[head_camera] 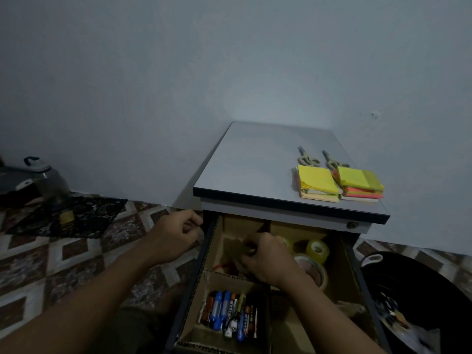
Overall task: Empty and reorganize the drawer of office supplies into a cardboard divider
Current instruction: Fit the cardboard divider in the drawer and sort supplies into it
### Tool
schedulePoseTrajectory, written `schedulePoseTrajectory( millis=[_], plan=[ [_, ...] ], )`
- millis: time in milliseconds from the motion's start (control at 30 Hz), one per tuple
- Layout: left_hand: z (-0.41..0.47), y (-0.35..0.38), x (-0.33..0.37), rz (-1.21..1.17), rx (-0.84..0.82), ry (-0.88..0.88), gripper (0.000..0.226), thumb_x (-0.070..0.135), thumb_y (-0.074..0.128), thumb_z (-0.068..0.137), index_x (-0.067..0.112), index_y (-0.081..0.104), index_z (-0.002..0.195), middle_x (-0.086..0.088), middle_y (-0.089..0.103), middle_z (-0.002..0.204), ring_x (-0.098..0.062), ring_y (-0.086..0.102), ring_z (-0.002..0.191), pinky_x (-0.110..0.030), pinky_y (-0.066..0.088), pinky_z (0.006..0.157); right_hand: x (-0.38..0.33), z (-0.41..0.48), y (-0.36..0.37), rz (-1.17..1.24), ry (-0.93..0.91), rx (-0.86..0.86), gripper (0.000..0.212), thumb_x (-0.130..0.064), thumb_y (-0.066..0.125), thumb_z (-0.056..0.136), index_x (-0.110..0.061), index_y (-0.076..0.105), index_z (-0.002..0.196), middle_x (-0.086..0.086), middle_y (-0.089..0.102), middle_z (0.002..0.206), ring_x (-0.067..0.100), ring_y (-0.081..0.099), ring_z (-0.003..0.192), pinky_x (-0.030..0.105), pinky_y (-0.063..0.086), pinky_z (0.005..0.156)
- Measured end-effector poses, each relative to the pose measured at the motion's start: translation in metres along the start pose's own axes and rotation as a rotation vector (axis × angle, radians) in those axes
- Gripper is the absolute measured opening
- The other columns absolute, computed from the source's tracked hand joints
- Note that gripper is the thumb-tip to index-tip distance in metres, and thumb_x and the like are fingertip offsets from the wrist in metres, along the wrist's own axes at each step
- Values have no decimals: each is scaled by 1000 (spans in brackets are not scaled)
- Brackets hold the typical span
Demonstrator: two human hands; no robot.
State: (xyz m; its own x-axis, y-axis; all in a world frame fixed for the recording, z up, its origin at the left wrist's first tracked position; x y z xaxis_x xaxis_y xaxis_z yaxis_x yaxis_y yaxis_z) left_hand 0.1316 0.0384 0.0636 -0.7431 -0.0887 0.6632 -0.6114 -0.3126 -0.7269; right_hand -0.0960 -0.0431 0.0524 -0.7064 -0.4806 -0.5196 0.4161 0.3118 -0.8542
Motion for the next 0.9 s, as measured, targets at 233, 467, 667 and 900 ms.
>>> schedulePoseTrajectory(
  millis=[233,467,667,900],
  plan=[
    [-1,-3,22,-36,-2,-26,15,14,65,93,26,65,101,10,66,97,-4,63,90,-26,55,82,1,-17,-19,106,-86,74,12,-30,65,90,-30,65,102,-8,66,87,4,64,75,26,59,66],
    [29,-28,93,-91,111,105,9,19,66,94,25,69,101,8,67,87,6,61,75,-6,46,64,-6,-17,-104,126,-182,333,29,-24,66,90,-25,67,118,-12,69,101,-3,62,87,3,43,68],
    [82,-24,160,-105,111,166,12,25,65,92,28,69,102,11,68,91,-4,65,75,-22,53,71,12,3,-199,78,-124,547,20,-23,71,83,-23,75,103,-10,72,88,6,66,82,17,41,73],
    [159,23,202,-91,-20,118,28,33,69,88,22,67,114,3,68,105,-13,65,90,-28,51,80,78,58,-254,38,57,490,27,-22,69,87,-15,74,112,3,73,108,17,65,98,22,41,79]
  ],
)
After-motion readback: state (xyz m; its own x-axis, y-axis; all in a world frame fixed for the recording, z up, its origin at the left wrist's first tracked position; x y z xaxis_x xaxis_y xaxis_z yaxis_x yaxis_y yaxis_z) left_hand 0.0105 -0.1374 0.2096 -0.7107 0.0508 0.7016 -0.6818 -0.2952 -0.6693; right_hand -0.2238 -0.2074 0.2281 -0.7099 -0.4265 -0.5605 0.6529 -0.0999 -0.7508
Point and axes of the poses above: each hand's wrist, its own z-axis towards the middle knuckle, its own y-axis out of the palm, x = y × z, the point moved 1 cm from there along z, towards the middle knuckle
